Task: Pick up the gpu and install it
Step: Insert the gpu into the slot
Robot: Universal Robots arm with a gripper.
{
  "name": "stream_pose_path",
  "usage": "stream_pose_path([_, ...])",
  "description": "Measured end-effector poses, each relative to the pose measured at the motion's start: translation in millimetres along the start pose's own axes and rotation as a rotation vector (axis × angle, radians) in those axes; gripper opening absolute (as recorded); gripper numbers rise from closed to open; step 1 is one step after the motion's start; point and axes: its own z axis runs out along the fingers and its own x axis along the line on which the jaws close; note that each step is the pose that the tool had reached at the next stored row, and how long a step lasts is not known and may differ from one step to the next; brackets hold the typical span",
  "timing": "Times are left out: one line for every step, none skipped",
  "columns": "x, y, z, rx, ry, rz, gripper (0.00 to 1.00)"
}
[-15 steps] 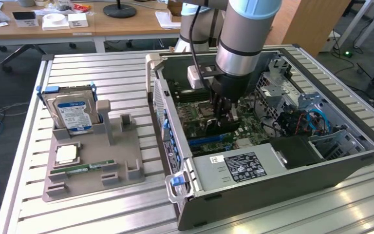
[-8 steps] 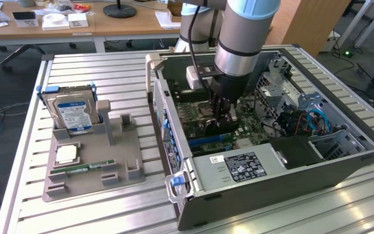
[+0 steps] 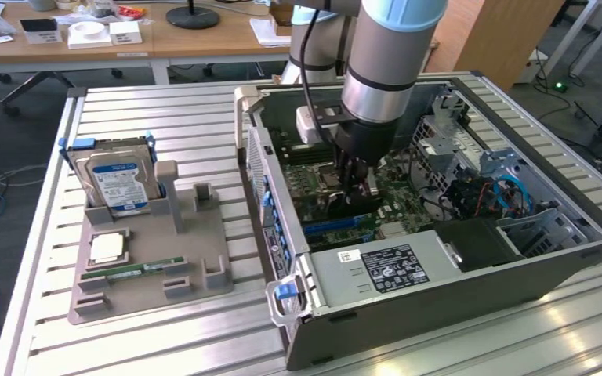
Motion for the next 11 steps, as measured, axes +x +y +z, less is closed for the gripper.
stream_pose_path([0.0,0.2,0.5,0.0,0.0,0.0,0.27])
stream_pose_path([0.1,0.2,1.3,-0.0001,0.0001,0.0,0.27])
stream_pose_path([0.1,0.3,2.3,-0.0001,0.0002,0.0,0.27])
stream_pose_path([0.1,0.5,3.3,-0.0001,0.0002,0.0,0.27])
stream_pose_path([0.1,0.6,4.0,-0.0001,0.0002,0.0,0.27])
stream_pose_path([0.2,0.7,4.2,-0.0002,0.0004,0.0,0.27])
stream_pose_path([0.2,0.9,4.2,-0.0002,0.0005,0.0,0.27])
stream_pose_path([0.2,1.0,4.2,-0.0002,0.0005,0.0,0.27])
stream_pose_path([0.2,1.2,4.4,-0.0001,0.0003,0.0,0.27])
stream_pose_path([0.1,1.4,4.5,0.0,0.0001,0.0,0.27])
stream_pose_path([0.1,1.6,4.5,0.0,0.0001,0.0,0.27])
